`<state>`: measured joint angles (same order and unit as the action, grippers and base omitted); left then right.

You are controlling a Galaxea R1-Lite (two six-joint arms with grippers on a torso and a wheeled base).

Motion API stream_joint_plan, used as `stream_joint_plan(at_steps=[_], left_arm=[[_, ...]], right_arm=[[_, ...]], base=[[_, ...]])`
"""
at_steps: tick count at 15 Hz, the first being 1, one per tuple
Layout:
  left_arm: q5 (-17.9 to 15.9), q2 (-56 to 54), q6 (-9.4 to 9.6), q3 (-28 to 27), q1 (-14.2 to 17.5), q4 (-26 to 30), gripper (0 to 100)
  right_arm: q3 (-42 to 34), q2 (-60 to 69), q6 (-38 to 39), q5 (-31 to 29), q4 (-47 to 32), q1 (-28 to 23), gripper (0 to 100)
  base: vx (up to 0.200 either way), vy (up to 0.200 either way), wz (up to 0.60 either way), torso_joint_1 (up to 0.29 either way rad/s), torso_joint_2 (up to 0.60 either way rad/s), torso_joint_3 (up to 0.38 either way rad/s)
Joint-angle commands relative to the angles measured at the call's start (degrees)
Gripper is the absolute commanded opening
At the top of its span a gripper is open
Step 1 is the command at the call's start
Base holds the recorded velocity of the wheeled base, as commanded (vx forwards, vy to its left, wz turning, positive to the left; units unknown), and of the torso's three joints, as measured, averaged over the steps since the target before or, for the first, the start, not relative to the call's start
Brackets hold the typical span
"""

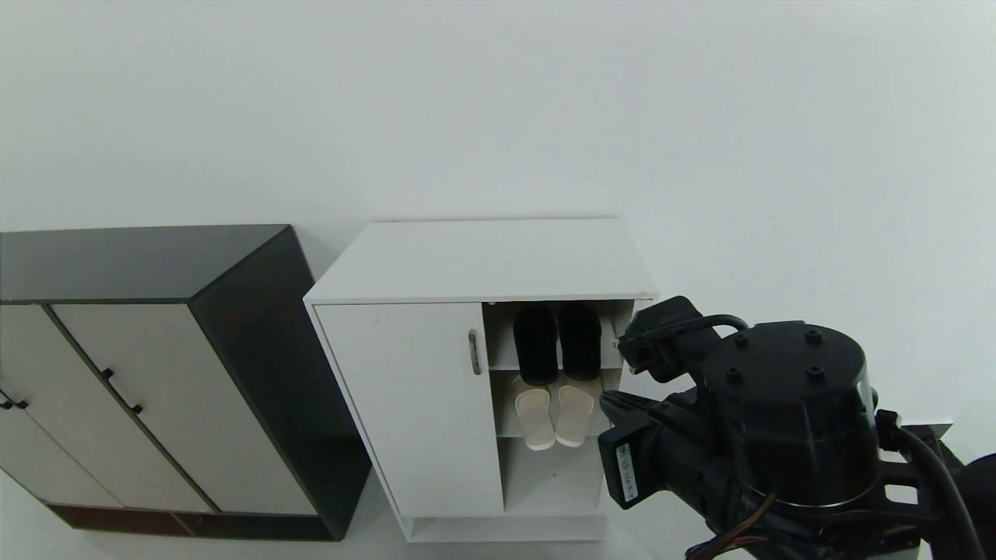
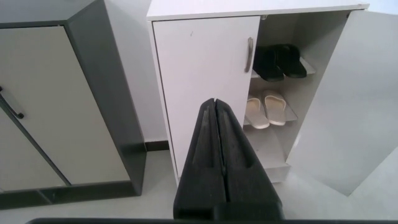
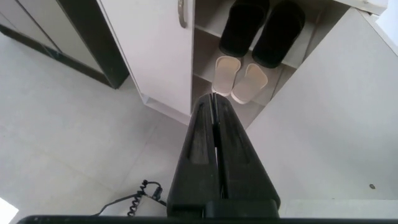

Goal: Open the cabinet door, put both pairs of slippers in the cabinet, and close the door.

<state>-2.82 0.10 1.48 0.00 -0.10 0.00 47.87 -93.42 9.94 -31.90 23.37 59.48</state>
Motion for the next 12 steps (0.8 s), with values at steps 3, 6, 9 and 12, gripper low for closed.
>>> stream_joint_plan(at_steps=[3,6,9,12], left_arm=[[0.0,0.1,0.02,0.0,0.0,0.0,0],[0.0,0.1,0.02,0.0,0.0,0.0,0],[0.0,0.1,-0.07,0.0,0.0,0.0,0],[0.0,0.1,0.02,0.0,0.0,0.0,0]], right_arm=[[-0.1,0.0,0.0,0.0,0.1,0.0,0],[-0.1,0.0,-0.3,0.0,0.2,0.0,0],[-0.1,0.0,-0.3,0.0,0.2,0.0,0],[-0.2,0.0,-0.3,0.0,0.3,-1.4,0]], base=[[0.000,0.000,-0.20,0.001,0.00,0.002],[0.000,0.000,-0.60,-0.001,0.00,0.001],[0.000,0.000,-0.60,0.010,0.00,0.004],[0.000,0.000,-0.40,0.002,0.00,0.003]])
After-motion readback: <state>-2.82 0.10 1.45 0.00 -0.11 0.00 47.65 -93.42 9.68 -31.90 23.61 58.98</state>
